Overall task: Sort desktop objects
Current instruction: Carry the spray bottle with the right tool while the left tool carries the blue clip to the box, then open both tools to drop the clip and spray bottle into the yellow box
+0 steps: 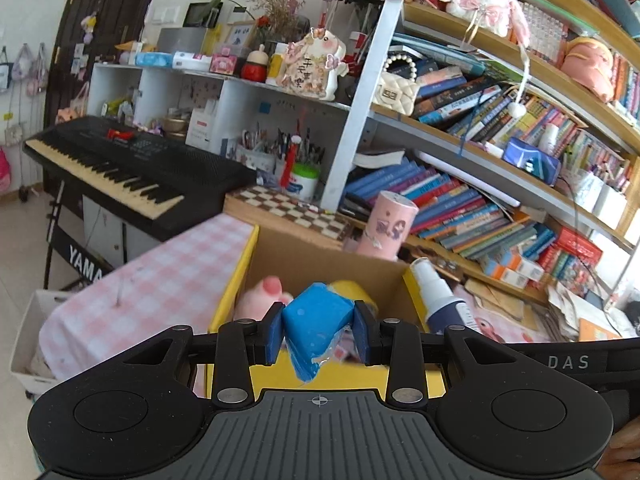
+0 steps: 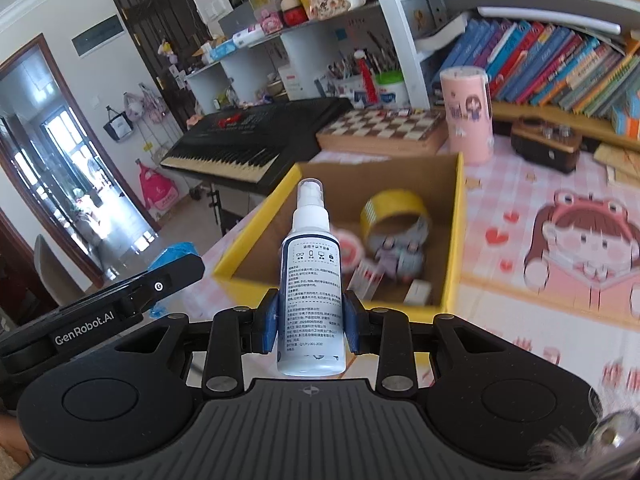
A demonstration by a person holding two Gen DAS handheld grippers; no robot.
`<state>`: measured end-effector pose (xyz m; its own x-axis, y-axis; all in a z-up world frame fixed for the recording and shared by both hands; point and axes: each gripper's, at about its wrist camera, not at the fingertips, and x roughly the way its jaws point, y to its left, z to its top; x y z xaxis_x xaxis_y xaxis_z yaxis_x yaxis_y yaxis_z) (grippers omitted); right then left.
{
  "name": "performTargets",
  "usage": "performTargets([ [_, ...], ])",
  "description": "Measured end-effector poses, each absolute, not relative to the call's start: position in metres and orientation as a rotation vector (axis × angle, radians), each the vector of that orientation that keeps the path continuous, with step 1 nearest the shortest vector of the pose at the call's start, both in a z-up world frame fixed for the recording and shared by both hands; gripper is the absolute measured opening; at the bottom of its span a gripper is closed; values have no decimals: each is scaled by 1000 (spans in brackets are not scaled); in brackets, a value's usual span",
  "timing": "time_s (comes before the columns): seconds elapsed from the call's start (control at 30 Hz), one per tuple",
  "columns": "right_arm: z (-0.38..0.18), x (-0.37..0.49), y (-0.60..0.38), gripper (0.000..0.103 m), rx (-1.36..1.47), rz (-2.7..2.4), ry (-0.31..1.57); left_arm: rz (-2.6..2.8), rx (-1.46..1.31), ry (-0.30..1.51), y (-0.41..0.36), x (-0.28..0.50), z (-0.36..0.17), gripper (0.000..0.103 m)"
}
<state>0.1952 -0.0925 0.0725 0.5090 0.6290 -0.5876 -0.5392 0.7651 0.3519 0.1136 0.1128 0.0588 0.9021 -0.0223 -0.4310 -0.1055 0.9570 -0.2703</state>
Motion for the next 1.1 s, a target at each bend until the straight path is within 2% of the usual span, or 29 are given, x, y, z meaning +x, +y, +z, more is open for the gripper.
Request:
performTargets([
  [0.33,50,274,-69,30,-57,707,751,52,-189,492,110,192,49,34],
  [0.53,32,297,-46,30,-250,758,752,59,-106,619,103,235,20,34],
  [0.7,16,304,-28,30,-455,844,766,50,-70,716,99,244,-4,34],
  [0.9,-4,315,-14,30,-604,924,874,28,-22,841,94,249,-22,34],
  [1.1,-23,316,-6,30,-674,948,952,16,-52,867,95,246,-26,34],
])
